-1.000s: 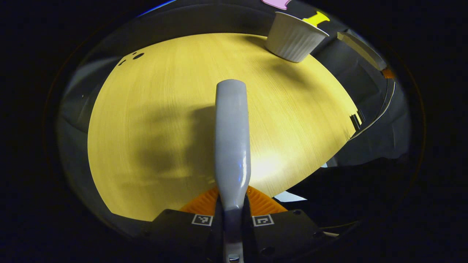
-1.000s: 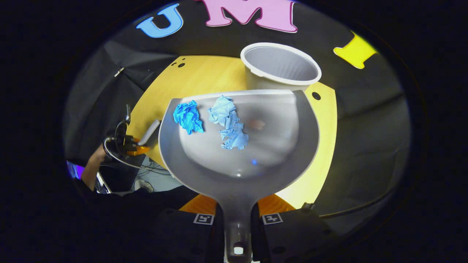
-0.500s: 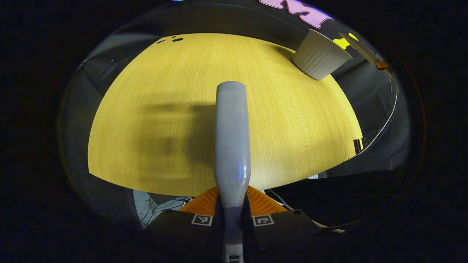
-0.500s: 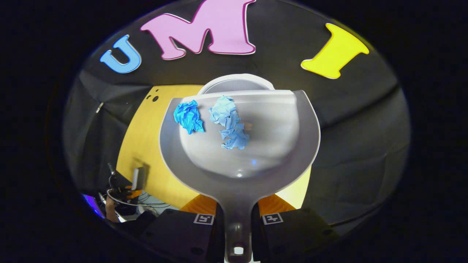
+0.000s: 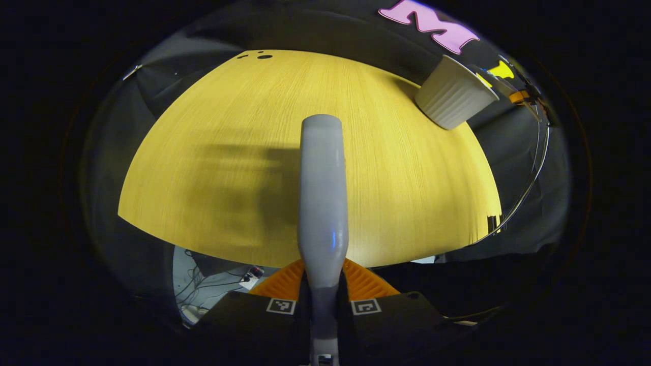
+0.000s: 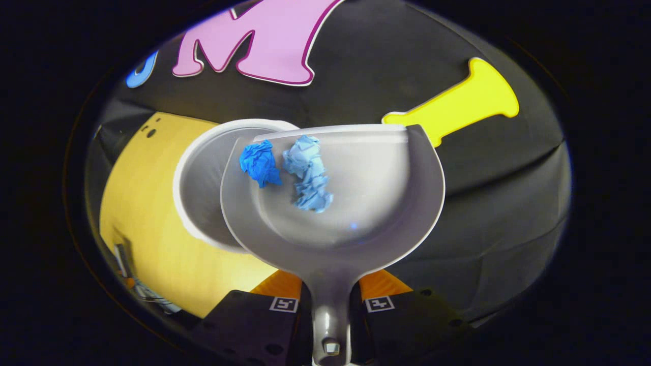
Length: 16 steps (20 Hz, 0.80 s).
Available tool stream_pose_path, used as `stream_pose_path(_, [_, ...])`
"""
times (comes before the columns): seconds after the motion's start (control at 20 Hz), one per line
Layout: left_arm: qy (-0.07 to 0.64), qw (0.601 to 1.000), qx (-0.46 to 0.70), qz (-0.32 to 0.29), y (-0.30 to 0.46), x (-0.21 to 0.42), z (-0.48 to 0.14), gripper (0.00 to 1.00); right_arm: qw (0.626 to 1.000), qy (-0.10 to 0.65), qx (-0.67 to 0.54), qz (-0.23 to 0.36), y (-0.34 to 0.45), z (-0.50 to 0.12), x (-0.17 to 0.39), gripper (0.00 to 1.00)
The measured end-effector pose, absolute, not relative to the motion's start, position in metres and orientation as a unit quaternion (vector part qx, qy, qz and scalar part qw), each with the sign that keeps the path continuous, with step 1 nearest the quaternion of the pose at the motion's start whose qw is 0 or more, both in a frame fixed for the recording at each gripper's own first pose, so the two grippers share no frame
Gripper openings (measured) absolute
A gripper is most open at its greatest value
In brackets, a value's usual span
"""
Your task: Pick up the small broom and dustpan from the desktop, sweep the trash into the dustpan with the broom, and then empty the trash into the garbage bin.
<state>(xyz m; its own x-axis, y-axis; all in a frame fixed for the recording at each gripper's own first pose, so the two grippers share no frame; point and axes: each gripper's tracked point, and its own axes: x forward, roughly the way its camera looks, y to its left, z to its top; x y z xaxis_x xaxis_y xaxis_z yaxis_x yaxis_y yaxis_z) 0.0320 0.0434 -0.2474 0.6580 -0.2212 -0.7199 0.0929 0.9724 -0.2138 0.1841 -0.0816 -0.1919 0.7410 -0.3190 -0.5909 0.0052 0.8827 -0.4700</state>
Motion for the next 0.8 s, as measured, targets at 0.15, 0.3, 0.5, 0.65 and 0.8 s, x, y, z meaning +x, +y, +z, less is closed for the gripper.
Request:
stream_pose_path(0.15, [0.403,0.908,-0.071,-0.094,0.047,0.034,-0.244,0.25,0.899,0.323,-0.272,-0.115,-0.086,-0.199,0.199,0.33])
stream_pose_path(0.3, [0.402,0.908,-0.060,-0.096,0.049,0.031,-0.247,0.25,0.897,0.295,-0.300,-0.137,-0.082,-0.204,0.210,0.33])
stream_pose_path(0.5, [0.401,0.909,-0.056,-0.095,0.048,0.030,-0.248,0.25,0.871,0.268,-0.383,-0.149,-0.078,-0.211,0.219,0.33])
stream_pose_path(0.65, [0.403,0.909,-0.052,-0.094,0.050,0.029,-0.248,0.25,0.848,0.239,-0.444,-0.163,-0.074,-0.211,0.223,0.33])
stream_pose_path(0.8, [0.409,0.907,-0.048,-0.094,0.051,0.026,-0.247,0.25,0.825,0.212,-0.488,-0.191,-0.071,-0.211,0.220,0.33])
